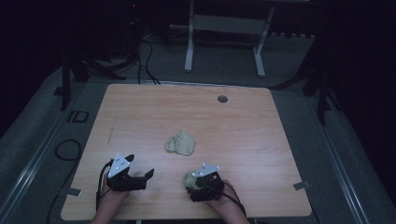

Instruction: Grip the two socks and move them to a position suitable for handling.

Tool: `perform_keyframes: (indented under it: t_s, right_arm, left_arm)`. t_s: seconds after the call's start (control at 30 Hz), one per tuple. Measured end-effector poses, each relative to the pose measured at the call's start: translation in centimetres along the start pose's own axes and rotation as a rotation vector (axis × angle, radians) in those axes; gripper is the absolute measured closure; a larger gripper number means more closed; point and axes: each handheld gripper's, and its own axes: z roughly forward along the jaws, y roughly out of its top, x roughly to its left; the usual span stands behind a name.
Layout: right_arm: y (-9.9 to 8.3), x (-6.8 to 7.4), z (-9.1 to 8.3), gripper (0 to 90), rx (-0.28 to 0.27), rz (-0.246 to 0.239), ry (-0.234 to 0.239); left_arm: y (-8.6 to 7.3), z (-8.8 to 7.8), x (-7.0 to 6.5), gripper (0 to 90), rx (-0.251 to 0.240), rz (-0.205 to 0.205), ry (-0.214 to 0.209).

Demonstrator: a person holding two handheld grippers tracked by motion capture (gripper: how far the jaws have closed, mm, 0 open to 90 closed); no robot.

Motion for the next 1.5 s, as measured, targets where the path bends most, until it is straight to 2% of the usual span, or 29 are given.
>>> perform_keyframes:
  t_s: [0.07,0.13,0.2,0.27,0.3,0.37,0.43,0.47,0.53,0.67,0.83,0.9,0.93,0.97,1.07,1.1,1.13,1.2,1.33,1.4,1.47,1.5]
  right_arm:
    - [0.3,0.1,-0.6,24.8,-0.018,-0.002,0.012]
    - [0.6,0.2,-1.4,27.0,-0.047,-0.005,0.013]
    - [0.8,0.2,-2.5,41.0,-0.075,-0.003,0.026]
    - [0.8,0.4,-3.2,52.6,-0.084,-0.009,0.048]
    - [0.7,0.5,-3.4,60.0,-0.080,-0.020,0.050]
    - [0.5,1.0,-3.5,65.8,-0.056,-0.054,0.062]
    - [0.2,1.2,-3.5,67.4,-0.046,-0.068,0.078]
    - [0.1,1.3,-3.4,67.3,-0.042,-0.071,0.084]
    - [0.0,1.4,-3.2,63.8,-0.041,-0.065,0.080]
    - [-0.2,1.2,-2.8,56.8,-0.032,-0.048,0.043]
    - [-0.5,1.4,-2.5,60.1,-0.011,-0.052,0.050]
    - [-0.6,1.5,-2.4,60.1,-0.005,-0.057,0.054]
    - [-0.8,1.8,-2.1,61.3,0.016,-0.077,0.054]
    - [-0.9,1.9,-1.9,61.9,0.026,-0.084,0.054]
    - [-1.1,2.0,-1.6,63.6,0.043,-0.093,0.048]
    - [-1.2,2.0,-1.6,69.7,0.038,-0.098,0.035]
    - [-1.2,2.0,-1.6,69.7,0.038,-0.098,0.035]
    - [-1.1,1.6,-1.7,81.9,0.048,-0.078,0.040]
    - [-1.1,1.3,-2.2,83.1,0.051,-0.064,0.057]
    - [-1.2,0.9,-3.2,83.2,0.029,-0.049,0.066]
    - [-1.2,0.9,-3.2,83.2,0.029,-0.049,0.066]
    - [-1.2,0.2,-4.5,83.1,-0.002,-0.017,0.065]
  left_arm:
    - [0.3,0.1,-0.4,2.3,0.002,0.011,-0.001]
    - [0.6,0.2,-1.0,6.0,0.024,0.024,-0.028]
    - [1.0,0.6,-1.9,8.7,0.054,0.046,-0.060]
    - [1.4,1.2,-3.2,16.3,0.075,0.063,-0.096]
    - [1.7,1.5,-4.2,20.9,0.094,0.099,-0.130]
    - [2.0,1.9,-5.6,38.6,0.101,0.165,-0.155]
    - [2.5,2.7,-6.9,54.6,0.110,0.181,-0.229]
    - [2.5,3.0,-7.2,63.8,0.112,0.186,-0.249]
    - [2.7,3.9,-8.0,75.5,0.140,0.216,-0.269]
    - [2.8,5.6,-9.2,87.7,0.201,0.260,-0.322]
    - [2.3,7.6,-10.0,89.1,0.295,0.305,-0.303]
    - [2.3,7.6,-10.0,89.2,0.295,0.305,-0.303]
    - [2.0,8.4,-10.0,89.2,0.344,0.340,-0.271]
    - [1.9,8.5,-10.0,89.2,0.350,0.335,-0.276]
    - [1.8,8.5,-9.8,89.2,0.345,0.328,-0.281]
    - [1.8,8.6,-9.6,89.2,0.342,0.331,-0.284]
    - [1.8,8.6,-9.6,89.2,0.342,0.331,-0.284]
    - [1.8,8.6,-9.5,89.2,0.336,0.322,-0.291]
    - [1.7,8.7,-9.2,89.3,0.333,0.322,-0.311]
    - [1.7,8.7,-9.2,89.3,0.332,0.325,-0.310]
    - [1.7,8.7,-9.3,89.3,0.329,0.334,-0.307]
    - [1.7,8.6,-9.4,89.3,0.328,0.356,-0.304]
